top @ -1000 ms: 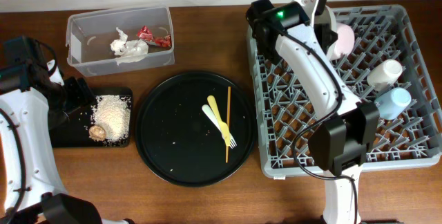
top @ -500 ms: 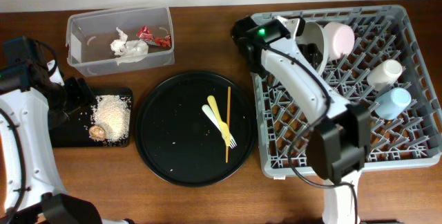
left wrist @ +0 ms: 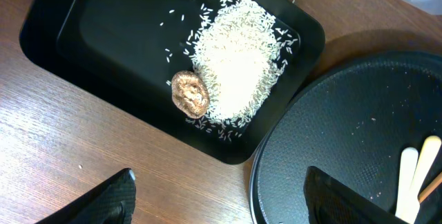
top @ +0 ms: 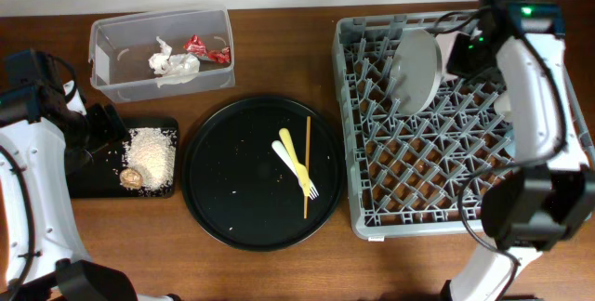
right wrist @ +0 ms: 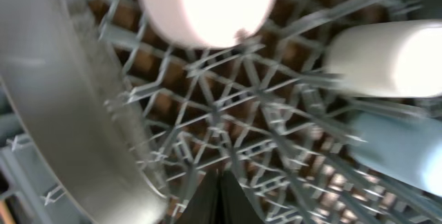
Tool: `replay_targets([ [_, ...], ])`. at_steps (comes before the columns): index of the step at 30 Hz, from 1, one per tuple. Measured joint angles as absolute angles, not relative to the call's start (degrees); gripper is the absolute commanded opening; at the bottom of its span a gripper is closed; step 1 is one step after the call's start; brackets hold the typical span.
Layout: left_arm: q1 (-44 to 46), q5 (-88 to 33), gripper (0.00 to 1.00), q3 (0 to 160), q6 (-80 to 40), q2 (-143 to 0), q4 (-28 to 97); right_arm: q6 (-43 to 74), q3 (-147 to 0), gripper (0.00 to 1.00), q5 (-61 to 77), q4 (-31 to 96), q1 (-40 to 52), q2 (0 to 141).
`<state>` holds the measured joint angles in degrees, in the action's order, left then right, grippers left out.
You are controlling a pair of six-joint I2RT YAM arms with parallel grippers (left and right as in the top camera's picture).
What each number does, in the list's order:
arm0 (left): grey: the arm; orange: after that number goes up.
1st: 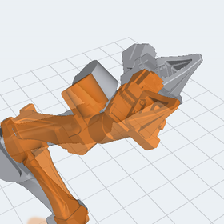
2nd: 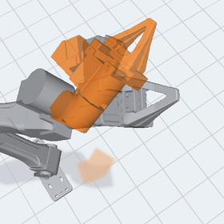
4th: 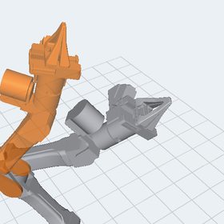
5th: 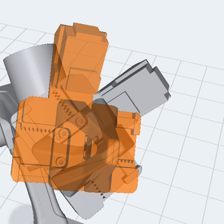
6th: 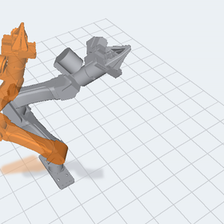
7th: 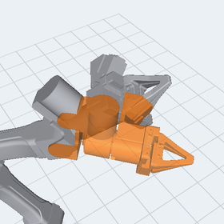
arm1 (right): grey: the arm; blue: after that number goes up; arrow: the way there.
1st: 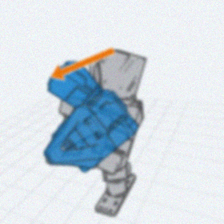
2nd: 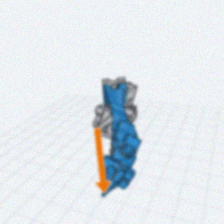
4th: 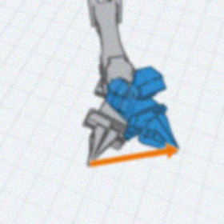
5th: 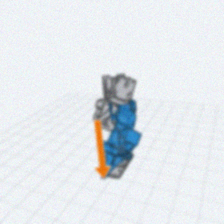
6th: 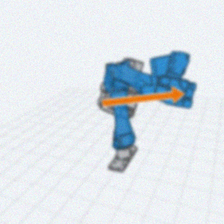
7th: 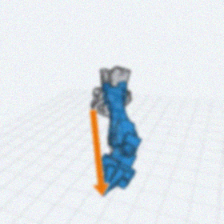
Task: Sort waste into correct bins and load items into the dishwasher rack
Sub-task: 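Stand the white plate upright in the rack's back slots, release, then reach the right gripper to the wooden chopstick on the round tray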
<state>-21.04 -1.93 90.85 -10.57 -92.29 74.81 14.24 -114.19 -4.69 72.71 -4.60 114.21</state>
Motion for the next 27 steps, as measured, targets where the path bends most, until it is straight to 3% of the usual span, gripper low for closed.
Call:
replay_targets([
  [6, -21.0, -1.9, 0.78, 90.8, -10.6, -92.3, 74.8, 4.1, -114.2, 0.04, 10.5, 72.3, -1.9, 116.4],
  [23, -21.0, -1.9, 0.77, 90.8, -10.6, -92.3, 74.9, -9.3, -114.2, 0.08, 21.4, 76.9, 1.2, 116.4],
  [25, -21.0, -1.9, 0.77, 90.8, -10.6, -92.3, 74.9, -10.3, -114.2, 0.2, 22.3, 78.9, 1.2, 116.3],
  [26, -21.0, -1.9, 0.78, 90.8, -10.6, -92.3, 75.0, -10.6, -114.2, 0.46, 22.2, 79.8, 1.2, 115.8],
  [27, -21.0, -1.9, 0.78, 90.8, -10.6, -92.3, 75.0, -10.9, -114.2, 0.58, 22.2, 80.9, 1.2, 114.7],
])
